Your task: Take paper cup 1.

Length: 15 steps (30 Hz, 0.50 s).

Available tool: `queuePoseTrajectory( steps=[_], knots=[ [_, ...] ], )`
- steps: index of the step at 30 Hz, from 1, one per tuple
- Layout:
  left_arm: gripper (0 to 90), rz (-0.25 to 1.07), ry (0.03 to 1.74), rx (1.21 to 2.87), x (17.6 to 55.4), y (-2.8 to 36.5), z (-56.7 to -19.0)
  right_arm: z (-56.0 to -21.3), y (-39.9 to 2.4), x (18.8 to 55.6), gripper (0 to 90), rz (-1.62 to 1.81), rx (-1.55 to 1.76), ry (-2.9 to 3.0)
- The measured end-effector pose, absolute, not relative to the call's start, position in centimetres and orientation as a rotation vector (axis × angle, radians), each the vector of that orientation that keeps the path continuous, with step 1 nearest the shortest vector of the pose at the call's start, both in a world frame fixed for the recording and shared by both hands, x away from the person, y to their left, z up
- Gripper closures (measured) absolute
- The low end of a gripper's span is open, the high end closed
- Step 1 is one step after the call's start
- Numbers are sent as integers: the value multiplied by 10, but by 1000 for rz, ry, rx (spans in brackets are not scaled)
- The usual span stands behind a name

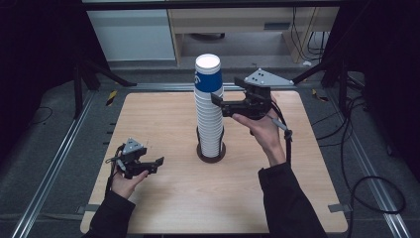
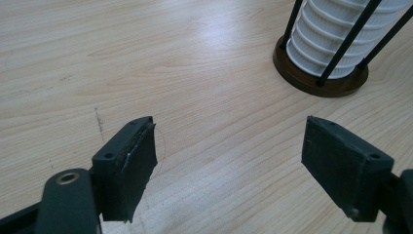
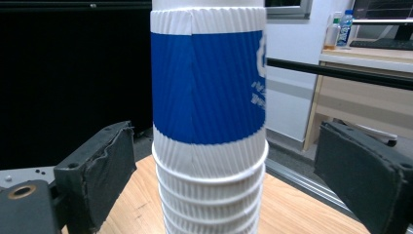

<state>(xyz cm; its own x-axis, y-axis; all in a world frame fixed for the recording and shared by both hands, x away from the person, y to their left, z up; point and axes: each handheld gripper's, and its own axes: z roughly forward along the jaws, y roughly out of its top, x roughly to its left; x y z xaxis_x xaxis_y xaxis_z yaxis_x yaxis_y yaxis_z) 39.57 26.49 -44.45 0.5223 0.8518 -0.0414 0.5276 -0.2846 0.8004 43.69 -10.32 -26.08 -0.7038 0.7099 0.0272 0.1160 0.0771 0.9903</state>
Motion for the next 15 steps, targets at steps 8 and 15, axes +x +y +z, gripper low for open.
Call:
queuePoseTrajectory(
  steps=[8,15],
  knots=[
    [200,516,1126,1960,396,265,-445,-260,-85,447,80,1679,801,1894],
    [200,513,1124,1959,396,266,-445,-261,-71,458,80,1661,808,1897]
  ],
)
